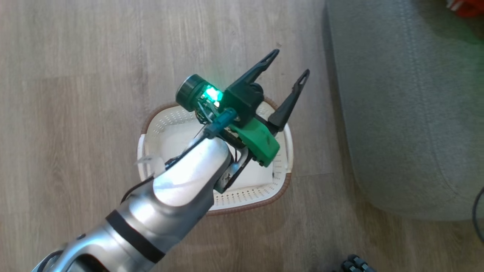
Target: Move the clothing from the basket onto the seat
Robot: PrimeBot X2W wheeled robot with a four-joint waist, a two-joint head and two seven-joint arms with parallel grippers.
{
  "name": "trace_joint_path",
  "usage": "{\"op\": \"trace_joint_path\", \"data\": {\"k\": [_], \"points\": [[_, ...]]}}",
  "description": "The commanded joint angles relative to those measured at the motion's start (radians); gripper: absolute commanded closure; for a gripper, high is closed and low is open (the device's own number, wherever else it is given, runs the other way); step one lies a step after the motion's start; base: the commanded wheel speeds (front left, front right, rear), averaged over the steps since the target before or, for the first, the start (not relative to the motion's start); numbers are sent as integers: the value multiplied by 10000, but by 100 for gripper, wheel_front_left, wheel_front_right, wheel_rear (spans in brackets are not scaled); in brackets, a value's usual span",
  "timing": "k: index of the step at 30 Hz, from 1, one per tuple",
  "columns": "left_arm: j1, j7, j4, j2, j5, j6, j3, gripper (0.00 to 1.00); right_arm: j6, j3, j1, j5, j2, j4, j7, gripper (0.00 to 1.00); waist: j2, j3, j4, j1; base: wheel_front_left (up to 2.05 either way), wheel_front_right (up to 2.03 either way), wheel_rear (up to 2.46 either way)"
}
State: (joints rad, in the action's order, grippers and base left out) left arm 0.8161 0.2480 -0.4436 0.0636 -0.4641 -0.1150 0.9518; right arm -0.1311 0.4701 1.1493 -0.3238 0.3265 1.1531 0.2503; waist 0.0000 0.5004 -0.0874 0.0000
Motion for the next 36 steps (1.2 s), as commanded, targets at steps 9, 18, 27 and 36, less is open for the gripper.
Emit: {"op": "trace_joint_path", "data": {"k": [9, 18, 27, 36], "points": [[-134, 99, 361, 490, -437, -143, -745, 0, 4, -1988, -1842, 1577, -473, -1623, 113, 0, 0, -806, -778, 0, 0, 0, 0], [-928, 130, 325, 736, -818, -244, -1315, 0, 4, -3253, -2945, 2915, -127, -2864, 113, 0, 0, -1970, -740, 0, 0, 0, 0], [-2124, 135, 765, 960, -833, -645, -2481, 0, 4, -3858, -3443, 3407, -335, -2879, 114, 0, 0, -3142, -143, 0, 0, 0, 0], [-3448, 136, 1081, 1313, -823, -968, -3555, 0, 4, -4280, -4442, 3658, -1059, -3981, 114, 0, 0, -3841, 464, 0, 0, 0, 0]]}}
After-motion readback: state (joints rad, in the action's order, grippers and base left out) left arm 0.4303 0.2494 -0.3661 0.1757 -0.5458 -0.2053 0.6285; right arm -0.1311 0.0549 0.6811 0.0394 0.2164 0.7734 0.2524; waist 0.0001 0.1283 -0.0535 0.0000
